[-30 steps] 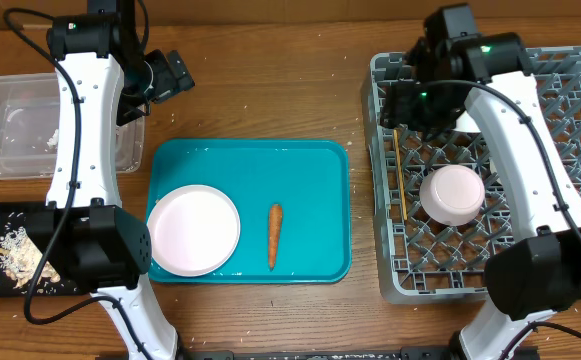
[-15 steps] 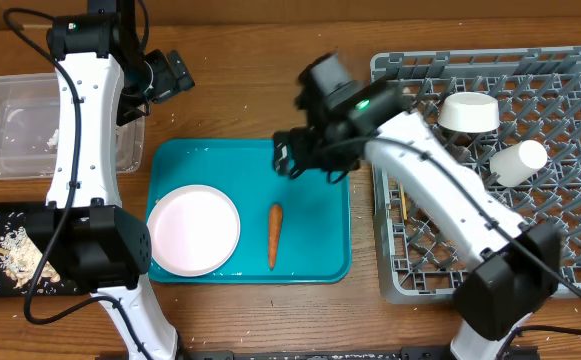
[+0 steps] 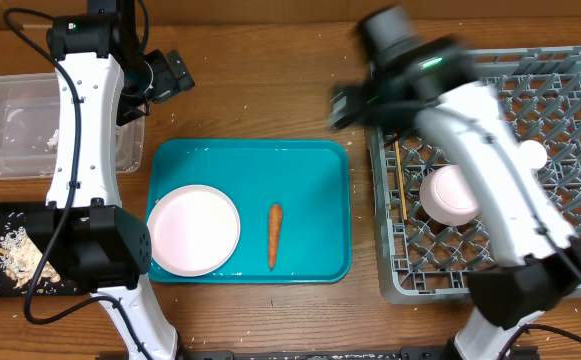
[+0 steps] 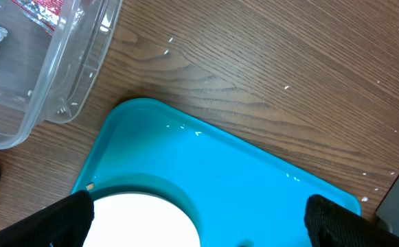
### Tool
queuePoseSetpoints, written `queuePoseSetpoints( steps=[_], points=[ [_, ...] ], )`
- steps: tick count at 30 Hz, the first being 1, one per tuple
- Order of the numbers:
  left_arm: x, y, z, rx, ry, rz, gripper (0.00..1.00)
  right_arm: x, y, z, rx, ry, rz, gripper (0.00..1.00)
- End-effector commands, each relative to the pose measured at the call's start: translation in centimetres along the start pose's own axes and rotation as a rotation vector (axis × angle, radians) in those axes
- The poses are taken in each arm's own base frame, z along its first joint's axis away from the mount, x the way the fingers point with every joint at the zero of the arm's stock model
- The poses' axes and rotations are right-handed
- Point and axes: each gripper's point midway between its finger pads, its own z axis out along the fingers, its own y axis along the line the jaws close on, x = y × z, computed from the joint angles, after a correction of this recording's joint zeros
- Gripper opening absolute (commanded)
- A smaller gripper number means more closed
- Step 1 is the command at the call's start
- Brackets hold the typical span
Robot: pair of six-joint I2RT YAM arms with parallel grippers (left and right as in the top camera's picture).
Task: Sort waste into correct bins and load items into the dishwasher
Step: 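Move the right gripper over the tray, then retract it right, then move the left gripper toward the carrot on the teal tray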
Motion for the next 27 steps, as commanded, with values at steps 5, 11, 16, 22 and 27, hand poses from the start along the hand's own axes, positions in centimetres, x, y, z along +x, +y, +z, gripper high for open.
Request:
queuePoseSetpoints(
  steps=[5,11,16,22,27],
  points=[
    [0.1,-0.4,-0.7,0.013,-0.013,-0.001,1.00,-6.1,-15.9,-5.8,0.292,-0.222,0.318,1.00],
    [0.1,-0.4,-0.7,0.013,-0.013,-0.001,1.00,-6.3,-20.5,-6.0,0.168,-0.181,0.495,1.00],
    [0.0,-0.6,-0.7,0.020,-0.018,-0.005,1.00,-6.2,-23.6,-6.5,0.191,-0.193,0.570,1.00],
    [1.7,-2.1,-0.8,0.116,0.070,-0.008,1.00,-6.0,-24.9,-6.8,0.202,-0.198,0.600,1.00],
    [6.4,-7.1,-1.9,0.362,0.255,0.137,1.00,-6.0,-24.9,-6.8,0.202,-0.198,0.599,1.00]
  ],
)
